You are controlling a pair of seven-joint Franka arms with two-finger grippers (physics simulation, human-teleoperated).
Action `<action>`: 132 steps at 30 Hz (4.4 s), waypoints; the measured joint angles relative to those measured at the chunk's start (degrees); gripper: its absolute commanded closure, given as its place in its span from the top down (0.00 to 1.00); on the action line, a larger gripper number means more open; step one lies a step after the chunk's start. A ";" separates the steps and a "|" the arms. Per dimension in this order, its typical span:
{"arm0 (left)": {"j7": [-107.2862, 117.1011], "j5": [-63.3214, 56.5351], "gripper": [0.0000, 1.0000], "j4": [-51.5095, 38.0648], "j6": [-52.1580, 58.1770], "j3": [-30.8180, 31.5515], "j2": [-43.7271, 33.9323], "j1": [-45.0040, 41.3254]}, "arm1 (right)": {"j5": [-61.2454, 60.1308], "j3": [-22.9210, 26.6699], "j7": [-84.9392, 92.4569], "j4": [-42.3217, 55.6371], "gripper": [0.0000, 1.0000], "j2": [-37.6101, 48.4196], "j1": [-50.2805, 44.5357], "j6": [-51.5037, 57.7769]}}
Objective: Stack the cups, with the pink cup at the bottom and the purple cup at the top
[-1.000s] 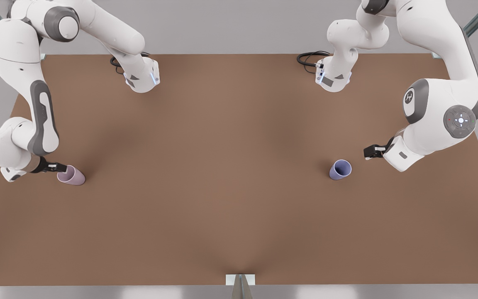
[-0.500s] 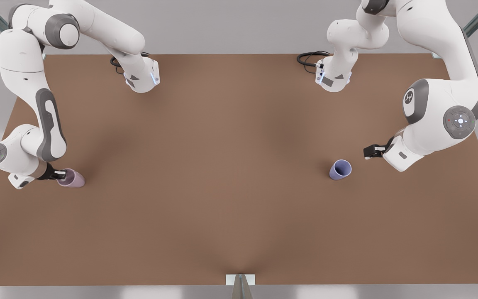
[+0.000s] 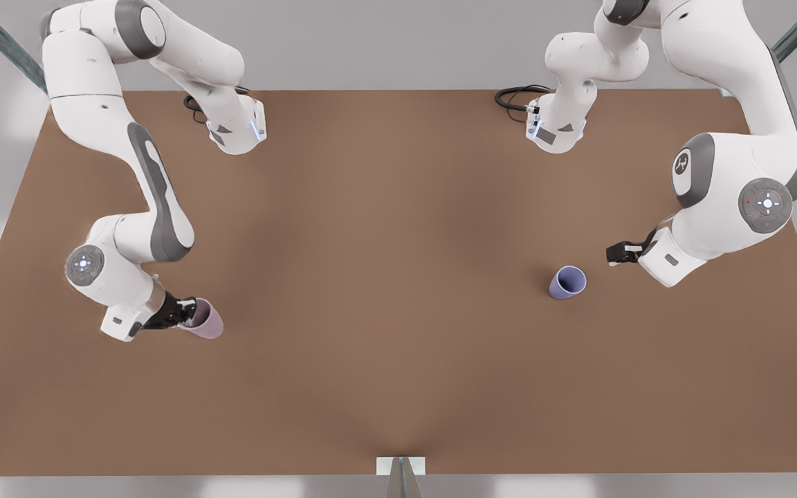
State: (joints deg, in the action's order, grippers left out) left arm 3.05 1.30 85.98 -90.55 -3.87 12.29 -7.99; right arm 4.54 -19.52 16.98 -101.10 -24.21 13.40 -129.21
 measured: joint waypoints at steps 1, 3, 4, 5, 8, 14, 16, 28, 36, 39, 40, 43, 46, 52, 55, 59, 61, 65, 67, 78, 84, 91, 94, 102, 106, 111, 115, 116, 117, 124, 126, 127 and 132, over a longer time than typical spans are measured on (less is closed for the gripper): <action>0.00 -0.01 1.00 0.00 0.01 0.01 -0.01 -0.02 | 0.37 -0.04 -2.04 2.69 0.21 -0.26 -3.84 1.94; 0.00 -0.02 1.00 0.00 0.02 0.00 -0.01 -0.02 | 0.88 -0.07 -6.69 8.33 0.21 -1.97 -11.58 5.75; 0.00 -0.02 1.00 0.00 0.02 -0.02 -0.01 -0.03 | 1.03 -0.01 -9.22 12.78 0.21 -4.28 -15.24 7.92; 0.00 -0.03 1.00 0.00 0.02 -0.03 0.00 -0.03 | 1.45 0.16 -11.89 18.56 0.21 -7.68 -18.79 10.40; 0.00 -0.03 1.00 0.00 0.01 -0.03 0.12 -0.06 | 2.35 0.78 -19.92 39.38 0.21 -20.49 -27.51 17.95; 0.02 -0.03 1.00 0.00 0.02 -0.06 0.14 -0.07 | 2.55 2.00 -34.28 59.19 0.21 -37.49 -39.20 21.48; 0.06 -0.04 1.00 -0.06 0.16 -0.07 0.02 -0.03 | 2.29 0.58 -38.16 60.18 0.21 -40.43 -40.02 18.55; 0.10 -0.04 1.00 -0.50 3.20 0.12 0.23 -0.10 | 1.95 -2.48 -54.80 60.75 0.21 -42.97 -50.62 8.70; -0.83 0.04 1.00 1.73 3.79 0.36 -0.31 -0.64 | 2.18 -1.58 -61.30 60.30 0.21 -43.62 -52.58 10.75; -1.23 -0.04 1.00 4.82 2.46 0.29 -0.42 -0.63 | 2.46 -0.24 -62.72 60.29 0.23 -43.56 -52.60 13.79; -1.36 -0.12 1.00 6.81 1.11 0.24 -0.37 -0.64 | 2.87 0.22 -63.10 60.29 0.27 -43.44 -52.63 15.06; -1.70 -0.30 1.00 11.00 -3.26 0.12 0.09 -0.51 | 4.00 0.66 -64.11 60.29 1.00 -43.34 -52.81 18.01; -1.98 -0.39 1.00 14.08 -8.73 0.11 2.05 0.16 | 4.49 1.62 -64.97 60.36 1.00 -43.44 -54.28 19.59; -2.42 -0.43 1.00 20.76 -20.03 0.09 5.77 3.13 | 4.80 1.83 -66.31 60.37 1.00 -43.48 -54.70 20.38; -2.61 -0.39 1.00 25.35 -24.35 0.10 6.12 3.15 | 4.83 1.78 -66.82 60.40 1.00 -43.07 -54.70 20.51; -2.80 -0.37 1.00 28.37 -28.77 0.10 6.91 3.11 | 4.79 1.87 -67.46 58.39 1.00 -36.15 -51.73 21.65; -2.88 -0.36 1.00 28.97 -30.84 0.10 7.96 3.09 | 5.09 2.13 -67.63 45.46 1.00 -23.02 -43.53 22.16; -3.03 -0.25 1.00 30.22 -34.56 0.18 9.36 3.08 | 4.07 2.09 -65.04 17.82 1.00 4.61 -22.49 23.41; -3.08 -0.07 0.64 30.58 -36.14 0.33 9.83 3.06 | 2.81 2.24 -62.20 15.91 1.00 8.49 -13.79 26.39; -2.61 0.10 0.21 32.25 -37.88 1.40 10.05 2.37 | 0.74 3.77 -37.13 14.36 1.00 13.04 -6.10 32.16; -2.21 0.95 0.21 25.28 -33.35 2.31 8.77 2.00 | 0.73 3.66 -14.51 -4.93 1.00 25.71 -6.63 22.68; 2.81 2.64 0.21 3.63 -18.37 10.15 11.36 -2.15 | -1.65 5.84 -11.70 3.31 1.00 20.83 -12.50 25.79; 7.01 2.83 0.21 -2.03 -14.14 11.12 15.10 -7.74 | -1.88 6.04 -13.15 6.91 1.00 18.14 -9.71 27.54; 16.10 3.21 0.21 -8.08 -11.22 11.29 21.01 -13.10 | -2.15 6.13 -16.77 7.38 1.00 17.66 -5.60 29.58; 19.46 3.16 0.21 -8.17 -12.12 11.31 21.73 -13.24 | -2.23 6.17 -18.05 7.30 1.00 17.60 -6.27 29.82; 22.76 3.05 0.21 -8.17 -13.94 11.26 21.75 -13.60 | -2.29 6.20 -19.27 7.48 1.00 17.33 -5.59 29.81; 24.73 2.30 0.21 -8.07 -15.20 11.30 21.77 -13.86 | -2.30 6.20 -20.02 7.47 1.00 17.30 -5.73 29.77; 25.18 2.20 0.21 -7.71 -15.28 11.33 21.59 -14.21 | -2.30 6.20 -20.18 7.47 1.00 17.31 -5.76 29.77; 25.62 2.17 0.21 -7.20 -15.28 11.37 21.28 -14.76 | -2.30 6.19 -20.34 7.47 1.00 17.31 -5.78 29.77; 28.06 1.18 0.21 -2.85 -12.51 11.50 19.93 -17.03 | -2.33 6.20 -21.20 7.47 1.00 17.30 -5.52 29.84; 28.55 1.06 0.21 -2.31 -12.72 11.60 19.63 -16.65 | -2.35 6.20 -21.39 7.47 1.00 17.30 -5.55 29.85; 28.78 1.03 0.21 -2.21 -12.79 11.64 19.57 -16.56 | -2.36 6.20 -21.48 7.47 1.00 17.31 -5.56 29.84; 29.74 0.99 0.21 -2.06 -13.33 11.77 19.84 -16.33 | -2.45 6.20 -21.85 7.46 1.00 17.30 -5.56 29.84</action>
State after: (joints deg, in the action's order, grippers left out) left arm 32.78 2.29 83.93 -103.89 7.90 32.14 -24.33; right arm 2.09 -13.32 -4.87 -93.65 -6.91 7.84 -99.37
